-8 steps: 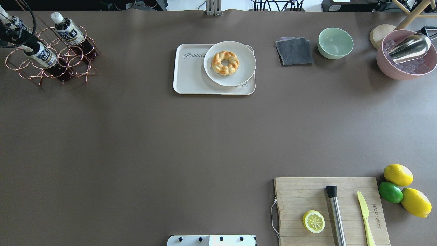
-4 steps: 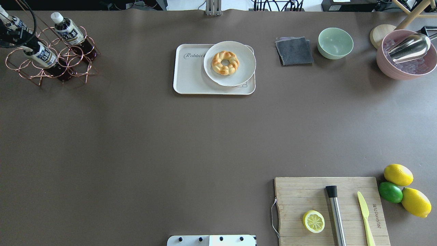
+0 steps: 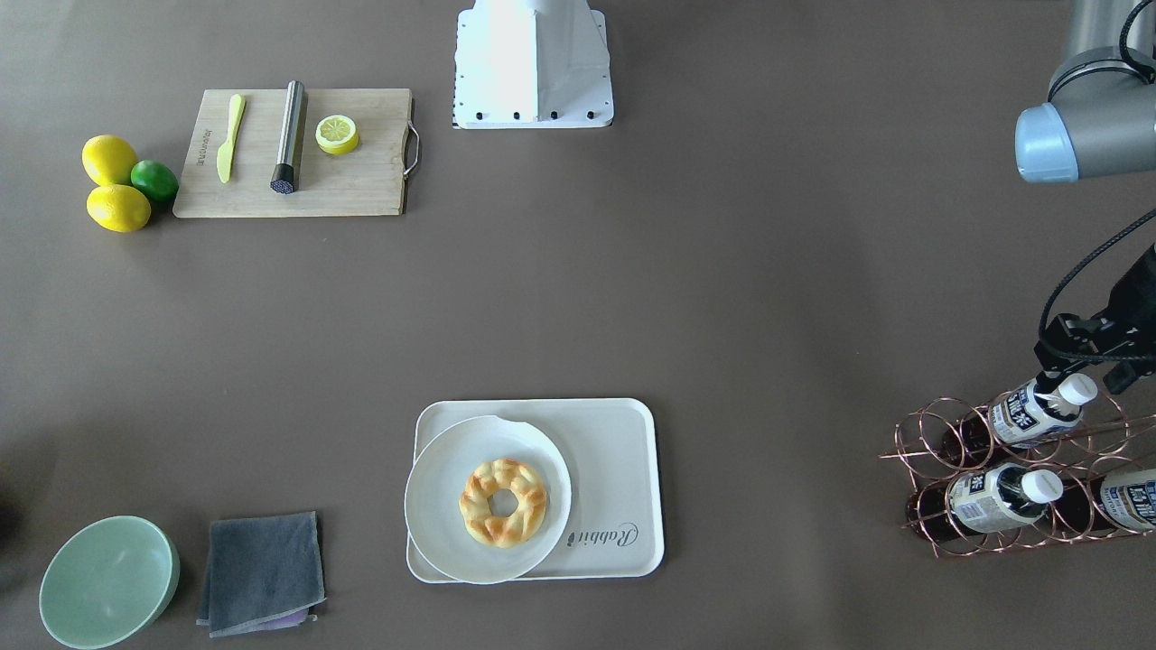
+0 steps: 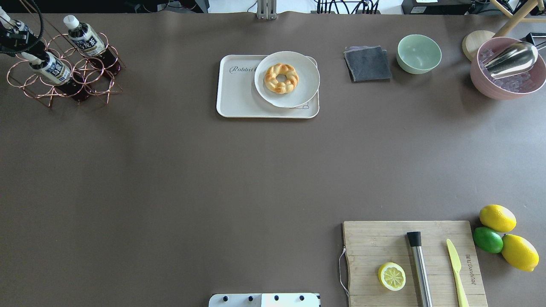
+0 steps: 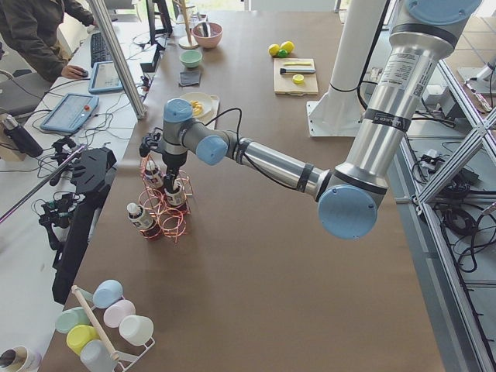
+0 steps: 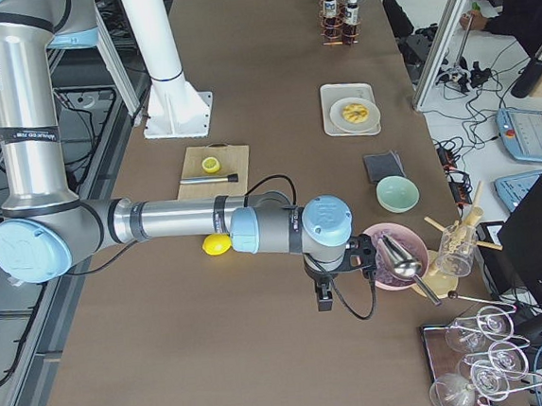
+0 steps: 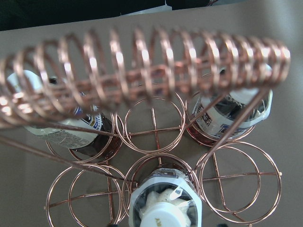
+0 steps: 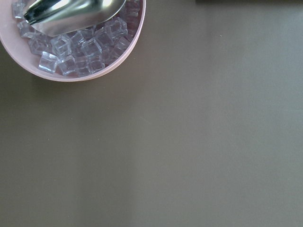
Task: Place tea on tray
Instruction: 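Lower the left gripper and grasp the white-capped tea bottle's cap, then lift the tea bottle up out of the copper rack with the left gripper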
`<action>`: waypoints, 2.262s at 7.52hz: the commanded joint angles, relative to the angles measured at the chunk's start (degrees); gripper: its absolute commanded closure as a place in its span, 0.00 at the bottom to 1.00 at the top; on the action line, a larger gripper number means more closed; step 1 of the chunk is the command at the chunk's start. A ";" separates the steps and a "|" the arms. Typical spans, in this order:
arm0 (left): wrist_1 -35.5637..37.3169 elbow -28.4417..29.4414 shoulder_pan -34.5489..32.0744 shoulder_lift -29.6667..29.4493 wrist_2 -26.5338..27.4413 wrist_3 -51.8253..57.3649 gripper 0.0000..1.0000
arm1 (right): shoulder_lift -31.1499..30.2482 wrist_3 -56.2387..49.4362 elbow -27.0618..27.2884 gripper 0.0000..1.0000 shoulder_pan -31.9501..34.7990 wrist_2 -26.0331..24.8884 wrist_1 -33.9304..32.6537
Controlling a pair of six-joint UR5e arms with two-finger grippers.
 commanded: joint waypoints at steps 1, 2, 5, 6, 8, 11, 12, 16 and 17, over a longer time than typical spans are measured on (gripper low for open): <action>-0.29 1.33 -0.11 -1.06 0.00 0.00 0.26 | 0.04 0.00 -0.31 0.00 0.00 0.00 0.00; -0.29 1.59 -0.02 -1.07 0.00 0.09 0.35 | -0.04 0.00 -0.31 0.00 0.00 0.00 0.00; -0.38 1.68 -0.11 -1.15 -0.96 0.18 0.68 | -0.04 0.00 -0.31 0.00 0.00 -0.09 0.00; -0.38 1.68 -0.11 -1.24 -1.14 0.09 0.78 | -0.13 0.00 -0.31 0.00 0.00 -0.09 0.00; -0.12 1.68 -0.63 -2.11 -1.23 0.26 1.00 | -0.22 0.00 -0.31 0.00 0.00 -0.09 0.00; 3.73 2.04 -4.67 -5.18 -7.98 0.88 1.00 | 0.04 0.00 -0.40 0.00 0.00 -0.09 0.00; 4.10 1.77 -5.46 -5.46 -8.78 0.97 1.00 | 0.04 0.00 -0.40 0.00 0.00 -0.09 0.00; 17.61 -8.13 -8.11 -6.08 -8.62 6.59 1.00 | -0.74 0.09 0.04 0.00 0.00 0.09 0.00; 19.55 -10.07 -8.02 -6.08 -8.44 6.59 1.00 | -0.83 0.00 0.04 0.00 0.00 0.09 0.00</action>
